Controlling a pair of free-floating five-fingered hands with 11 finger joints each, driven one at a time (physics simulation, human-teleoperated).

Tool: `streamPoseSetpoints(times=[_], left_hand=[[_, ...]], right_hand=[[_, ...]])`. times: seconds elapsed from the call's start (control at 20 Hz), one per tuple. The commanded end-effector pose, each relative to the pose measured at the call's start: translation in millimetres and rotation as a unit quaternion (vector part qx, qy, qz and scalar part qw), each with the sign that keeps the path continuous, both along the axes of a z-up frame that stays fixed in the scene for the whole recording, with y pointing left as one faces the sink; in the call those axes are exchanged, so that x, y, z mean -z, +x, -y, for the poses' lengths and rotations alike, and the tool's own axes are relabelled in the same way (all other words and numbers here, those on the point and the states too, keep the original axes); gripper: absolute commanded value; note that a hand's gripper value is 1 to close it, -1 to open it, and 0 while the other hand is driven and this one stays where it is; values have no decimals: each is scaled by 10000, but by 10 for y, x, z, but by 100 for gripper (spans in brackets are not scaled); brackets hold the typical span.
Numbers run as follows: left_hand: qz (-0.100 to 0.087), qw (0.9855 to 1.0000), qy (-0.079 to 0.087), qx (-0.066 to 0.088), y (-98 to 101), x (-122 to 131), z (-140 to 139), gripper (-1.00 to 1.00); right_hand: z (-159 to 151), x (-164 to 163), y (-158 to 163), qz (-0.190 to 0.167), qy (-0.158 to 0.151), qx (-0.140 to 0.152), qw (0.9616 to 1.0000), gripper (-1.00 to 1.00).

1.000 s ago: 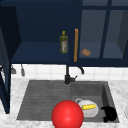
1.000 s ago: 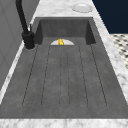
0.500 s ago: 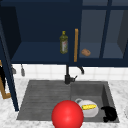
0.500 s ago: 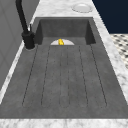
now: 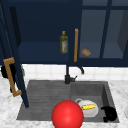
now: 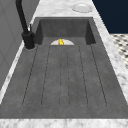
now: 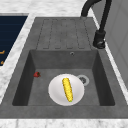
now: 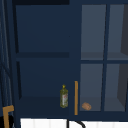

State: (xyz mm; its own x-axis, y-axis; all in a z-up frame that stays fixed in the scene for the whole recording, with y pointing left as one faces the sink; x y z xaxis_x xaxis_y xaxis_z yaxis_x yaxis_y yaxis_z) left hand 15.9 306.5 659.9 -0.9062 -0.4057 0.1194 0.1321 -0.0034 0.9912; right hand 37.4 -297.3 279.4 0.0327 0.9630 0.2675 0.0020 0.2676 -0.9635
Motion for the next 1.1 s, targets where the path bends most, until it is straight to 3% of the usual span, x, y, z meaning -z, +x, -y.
streamPoseSetpoints(times=[0.0,0.25,0.5,0.65,0.85,1.05], left_hand=[[-111,9998,137,-1,139,45,235,-100],[-32,9993,128,-347,273,11,477,-100],[-11,9975,108,-705,409,8,701,-100],[-15,9964,129,-833,501,8,865,-100],[-44,9938,168,-1101,687,45,1060,-100],[-49,9901,193,-1389,854,56,1252,-100]], right_hand=[[0,0,0,0,0,0,10000,0],[0,0,0,0,0,0,10000,0],[0,0,0,0,0,0,10000,0],[0,0,0,0,0,0,10000,0],[0,0,0,0,0,0,10000,0],[0,0,0,0,0,0,10000,0]])
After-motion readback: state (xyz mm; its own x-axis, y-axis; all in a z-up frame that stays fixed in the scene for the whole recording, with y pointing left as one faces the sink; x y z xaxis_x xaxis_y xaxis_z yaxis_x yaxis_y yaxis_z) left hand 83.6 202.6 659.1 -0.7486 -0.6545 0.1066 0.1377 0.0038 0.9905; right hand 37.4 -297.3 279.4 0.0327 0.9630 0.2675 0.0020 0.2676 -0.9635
